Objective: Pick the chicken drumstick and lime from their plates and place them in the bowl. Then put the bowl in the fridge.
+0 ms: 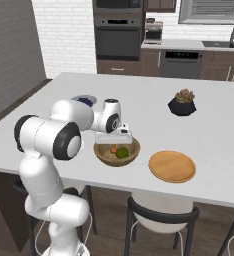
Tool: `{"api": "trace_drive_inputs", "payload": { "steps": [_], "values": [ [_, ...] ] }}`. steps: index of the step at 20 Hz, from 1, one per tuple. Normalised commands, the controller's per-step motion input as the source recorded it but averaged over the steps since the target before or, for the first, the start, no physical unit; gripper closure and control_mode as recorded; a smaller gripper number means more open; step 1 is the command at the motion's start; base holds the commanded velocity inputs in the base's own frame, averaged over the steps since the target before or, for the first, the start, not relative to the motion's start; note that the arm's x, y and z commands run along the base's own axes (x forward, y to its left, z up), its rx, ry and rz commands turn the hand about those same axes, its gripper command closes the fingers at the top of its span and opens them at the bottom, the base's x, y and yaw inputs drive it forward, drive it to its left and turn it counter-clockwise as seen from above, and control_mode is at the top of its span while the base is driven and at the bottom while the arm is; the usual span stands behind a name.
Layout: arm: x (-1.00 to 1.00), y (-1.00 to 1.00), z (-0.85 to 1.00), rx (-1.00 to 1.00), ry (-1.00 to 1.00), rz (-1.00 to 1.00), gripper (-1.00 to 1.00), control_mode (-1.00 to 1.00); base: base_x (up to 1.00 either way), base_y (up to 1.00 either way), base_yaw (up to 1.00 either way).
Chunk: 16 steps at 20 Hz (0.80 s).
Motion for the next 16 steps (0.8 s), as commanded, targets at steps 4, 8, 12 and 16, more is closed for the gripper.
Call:
{"api": "trace_drive_inputs", "payload": {
  "steps": [4, 8, 12, 16],
  "values": [
    [0.00, 0.00, 0.00, 0.00, 0.00, 0.00, -1.00, -1.00, 0.00, 0.00, 0.00],
    [0.00, 0.00, 0.00, 0.00, 0.00, 0.00, -1.00, -1.00, 0.00, 0.00, 0.00],
    [-0.34, 0.21, 0.21, 0.00, -0.10, 0.00, -1.00, -1.00, 0.00, 0.00, 0.00],
    [-0.33, 0.64, 0.09, -0.04, -0.13, 0.00, -1.00, -1.00, 0.00, 0.00, 0.00]
  ]
}}
